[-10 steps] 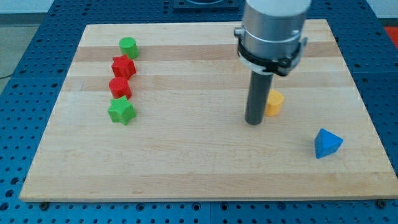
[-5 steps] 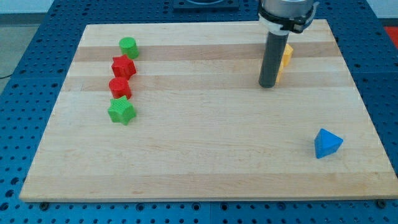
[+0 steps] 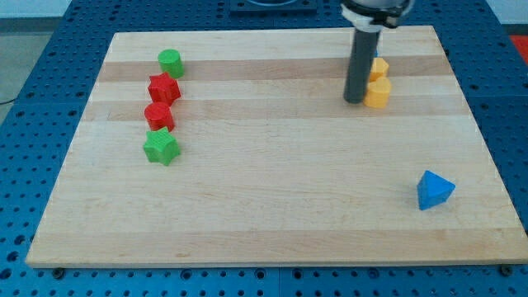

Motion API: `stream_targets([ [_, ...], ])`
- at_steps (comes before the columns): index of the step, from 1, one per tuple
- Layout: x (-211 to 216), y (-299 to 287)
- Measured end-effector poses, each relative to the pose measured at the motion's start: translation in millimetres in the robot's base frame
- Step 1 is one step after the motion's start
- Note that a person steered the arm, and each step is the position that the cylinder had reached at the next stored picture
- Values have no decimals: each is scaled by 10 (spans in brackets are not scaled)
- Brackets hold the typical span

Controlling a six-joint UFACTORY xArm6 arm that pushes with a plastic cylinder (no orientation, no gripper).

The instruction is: Place yellow heart to the bottom of the yellow hexagon

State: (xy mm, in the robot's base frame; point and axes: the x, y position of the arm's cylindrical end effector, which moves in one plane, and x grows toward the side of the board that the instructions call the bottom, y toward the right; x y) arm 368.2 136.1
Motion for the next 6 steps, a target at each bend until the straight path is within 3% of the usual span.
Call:
stream_targets([
  [2,115,56],
  [3,604,279],
  [4,378,1060],
  [5,9,1047],
  [6,-64,863],
])
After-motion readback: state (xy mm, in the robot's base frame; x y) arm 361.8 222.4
